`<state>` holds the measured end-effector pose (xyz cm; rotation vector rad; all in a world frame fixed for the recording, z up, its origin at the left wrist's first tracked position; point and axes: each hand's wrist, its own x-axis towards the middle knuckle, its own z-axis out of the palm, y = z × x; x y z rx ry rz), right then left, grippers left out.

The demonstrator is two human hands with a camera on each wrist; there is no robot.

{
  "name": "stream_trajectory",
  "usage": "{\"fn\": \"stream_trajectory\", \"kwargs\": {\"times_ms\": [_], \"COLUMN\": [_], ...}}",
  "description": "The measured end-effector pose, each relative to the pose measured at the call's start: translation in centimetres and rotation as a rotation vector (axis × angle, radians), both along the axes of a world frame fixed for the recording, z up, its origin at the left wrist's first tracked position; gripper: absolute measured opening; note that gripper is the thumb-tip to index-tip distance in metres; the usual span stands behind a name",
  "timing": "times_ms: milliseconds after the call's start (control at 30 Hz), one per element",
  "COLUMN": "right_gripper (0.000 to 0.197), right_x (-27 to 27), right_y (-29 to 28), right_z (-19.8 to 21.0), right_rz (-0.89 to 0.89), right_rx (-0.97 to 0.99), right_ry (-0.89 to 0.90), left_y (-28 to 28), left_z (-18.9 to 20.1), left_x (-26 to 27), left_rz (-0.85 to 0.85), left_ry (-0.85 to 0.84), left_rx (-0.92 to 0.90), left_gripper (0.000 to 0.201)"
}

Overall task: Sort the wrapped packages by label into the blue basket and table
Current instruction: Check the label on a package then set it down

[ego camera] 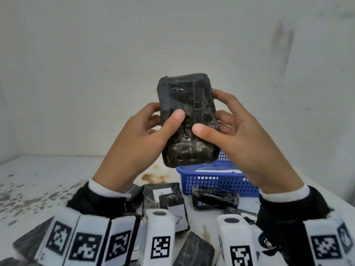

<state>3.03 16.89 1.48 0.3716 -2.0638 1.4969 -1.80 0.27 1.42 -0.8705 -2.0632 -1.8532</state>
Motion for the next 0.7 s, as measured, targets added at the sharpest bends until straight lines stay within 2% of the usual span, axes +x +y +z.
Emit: {"fn": "stream_trajectory", "kwargs": {"times_ms": [133,233,333,467,700], "right_gripper": [0.062,0.056,0.058,0.053,0.060], "right_x": [0.09,0.08,0.16,0.11,-0.20], "right_y": [-0.10,-0.19,-0.29,-0.22,0.08], "right_z": [0.08,0.05,0.09,0.07,-0.06], "right_rz": [-0.036,-0.058,-0.085,-0.113,-0.146], "right_rx": [0.013,0.050,0.102,0.128,0.139], "right_ry": [-0.010,-0.016,-0.036,-0.053,-0.027], "left_y": [-0.29,-0.42,-0.47,-0.36,-0.37], "left_z": [0.05,0.10,0.09,0.04,-0.11], "left_x": [-0.27,-0.12,-0.11,-0.16,-0.16], "left_rz": [-0.016,-0.039,-0.034,-0.044,-0.069], "left_ry": [0.020,0.013,0.028,0.030,0.039], "left_rx": [-0.025,-0.037,-0.032,-0.024,-0.043], "left_gripper": [0.036,0.044,0.047,0.049,0.048]}}
